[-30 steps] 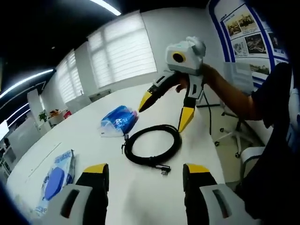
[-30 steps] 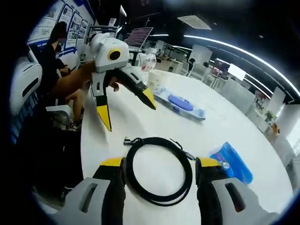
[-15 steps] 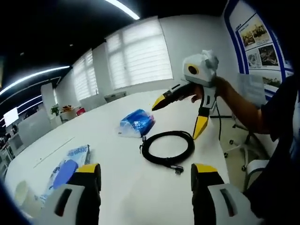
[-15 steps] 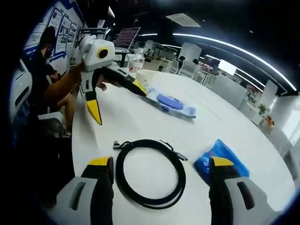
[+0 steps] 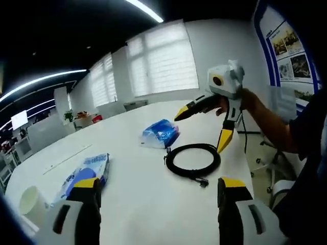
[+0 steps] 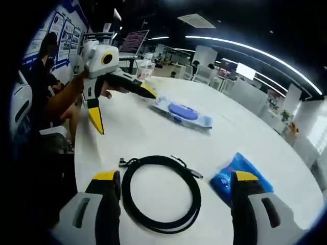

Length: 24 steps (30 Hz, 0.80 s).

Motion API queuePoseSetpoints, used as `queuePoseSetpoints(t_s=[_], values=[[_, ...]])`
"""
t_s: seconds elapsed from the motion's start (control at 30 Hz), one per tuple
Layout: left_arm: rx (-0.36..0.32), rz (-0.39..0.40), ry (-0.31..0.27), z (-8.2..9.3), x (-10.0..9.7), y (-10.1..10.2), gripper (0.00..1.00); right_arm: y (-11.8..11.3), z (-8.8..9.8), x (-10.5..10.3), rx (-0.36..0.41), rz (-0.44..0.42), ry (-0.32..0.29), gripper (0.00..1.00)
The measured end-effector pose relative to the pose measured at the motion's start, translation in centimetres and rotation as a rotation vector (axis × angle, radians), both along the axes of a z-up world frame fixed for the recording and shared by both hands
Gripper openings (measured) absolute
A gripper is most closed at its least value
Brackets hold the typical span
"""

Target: Arrange the tabletop items into an orderly group along one side of the table until the central work area is clear of visible clutter.

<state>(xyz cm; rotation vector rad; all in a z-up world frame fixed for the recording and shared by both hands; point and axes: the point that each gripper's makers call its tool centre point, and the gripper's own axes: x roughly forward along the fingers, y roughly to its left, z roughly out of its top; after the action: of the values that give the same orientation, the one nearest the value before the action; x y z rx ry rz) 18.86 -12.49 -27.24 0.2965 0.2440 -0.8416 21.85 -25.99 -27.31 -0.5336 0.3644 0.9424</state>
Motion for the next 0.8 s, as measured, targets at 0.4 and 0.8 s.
queuePoseSetpoints(t_s=[0.4,0.8], values=[[-0.034,0.047,0.027,-0.3,0.2,0.9,1.00,-0.1,-0.2,1.2,0.012,-0.049,0.006,1.00],[-0.044,0.082,0.017,-0.2,0.7,1.9,1.00,0.4,-0.7,1.7,0.013,-0.059,0.018,1.00]])
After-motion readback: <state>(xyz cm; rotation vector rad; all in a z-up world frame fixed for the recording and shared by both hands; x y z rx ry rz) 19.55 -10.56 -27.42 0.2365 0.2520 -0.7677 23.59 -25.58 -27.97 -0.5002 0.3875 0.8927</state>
